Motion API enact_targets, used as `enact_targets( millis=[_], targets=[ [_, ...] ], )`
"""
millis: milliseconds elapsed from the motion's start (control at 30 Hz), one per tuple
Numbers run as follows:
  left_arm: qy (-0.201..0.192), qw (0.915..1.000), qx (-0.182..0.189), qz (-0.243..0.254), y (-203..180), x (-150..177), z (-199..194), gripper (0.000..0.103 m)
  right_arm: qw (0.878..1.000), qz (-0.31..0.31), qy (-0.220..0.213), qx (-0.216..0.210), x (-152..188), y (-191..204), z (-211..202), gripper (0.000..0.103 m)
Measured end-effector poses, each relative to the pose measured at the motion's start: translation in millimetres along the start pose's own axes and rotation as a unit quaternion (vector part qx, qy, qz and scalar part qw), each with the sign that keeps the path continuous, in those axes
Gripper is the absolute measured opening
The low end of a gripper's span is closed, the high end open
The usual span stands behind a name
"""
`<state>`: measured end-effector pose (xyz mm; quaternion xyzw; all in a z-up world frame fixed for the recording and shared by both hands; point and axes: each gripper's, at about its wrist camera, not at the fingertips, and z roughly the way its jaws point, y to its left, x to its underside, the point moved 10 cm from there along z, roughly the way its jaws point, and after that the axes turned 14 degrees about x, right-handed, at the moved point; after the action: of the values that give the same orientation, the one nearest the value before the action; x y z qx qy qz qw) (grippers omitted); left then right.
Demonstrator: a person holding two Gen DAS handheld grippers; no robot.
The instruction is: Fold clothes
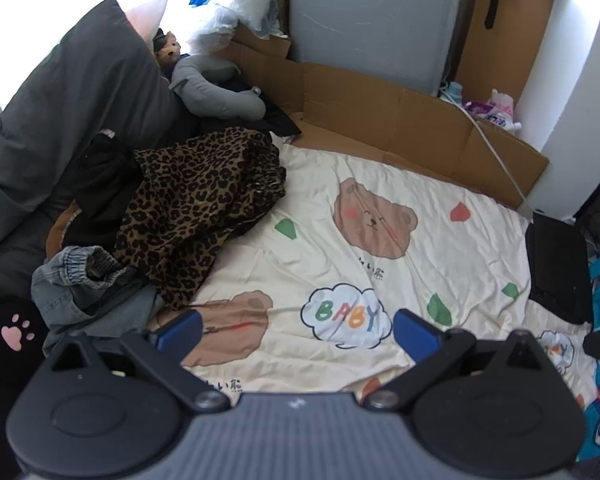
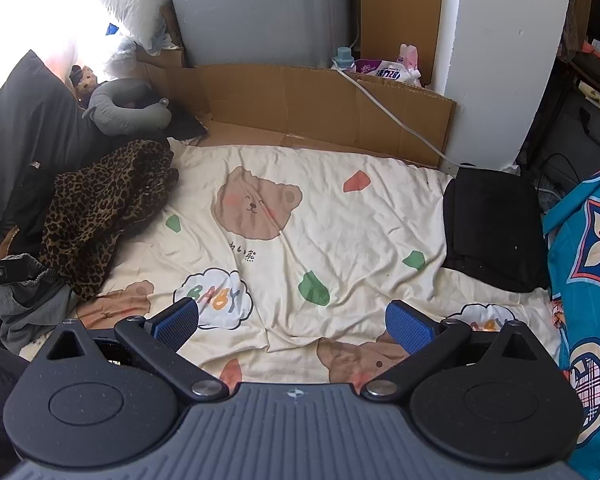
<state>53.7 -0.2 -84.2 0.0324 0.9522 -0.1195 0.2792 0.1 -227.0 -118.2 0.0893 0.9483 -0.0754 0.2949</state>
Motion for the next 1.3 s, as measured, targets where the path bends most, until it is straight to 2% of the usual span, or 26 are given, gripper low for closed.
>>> enact_targets(
  millis=[167,800,1233,1300],
  targets=[
    [0.013,0.9999,-0.006,0.001,0.6,1.8,3.1,0.103,1.000,-0.003,0.002,0.000,0.8,0.8,1.0,0.103],
    [0.011,0.9998,-0.008,0.013,-2.9,2.8,3.1,0.103,1.000,-0.002,0.003,0.002,0.1,0.6,3.7,0.103],
    [0.008,0.9998,-0.012,0.015,0.6,1.4,2.2,0.103,1.000,0.006,-0.004,-0.014,7.3,-4.5,-0.8,0.103],
    [0.008,0.9997,-0.013,0.020,0.7,0.7,2.2,0.103,1.000,0.007,0.000,-0.014,-1.7,0.7,0.5,0.103]
  ],
)
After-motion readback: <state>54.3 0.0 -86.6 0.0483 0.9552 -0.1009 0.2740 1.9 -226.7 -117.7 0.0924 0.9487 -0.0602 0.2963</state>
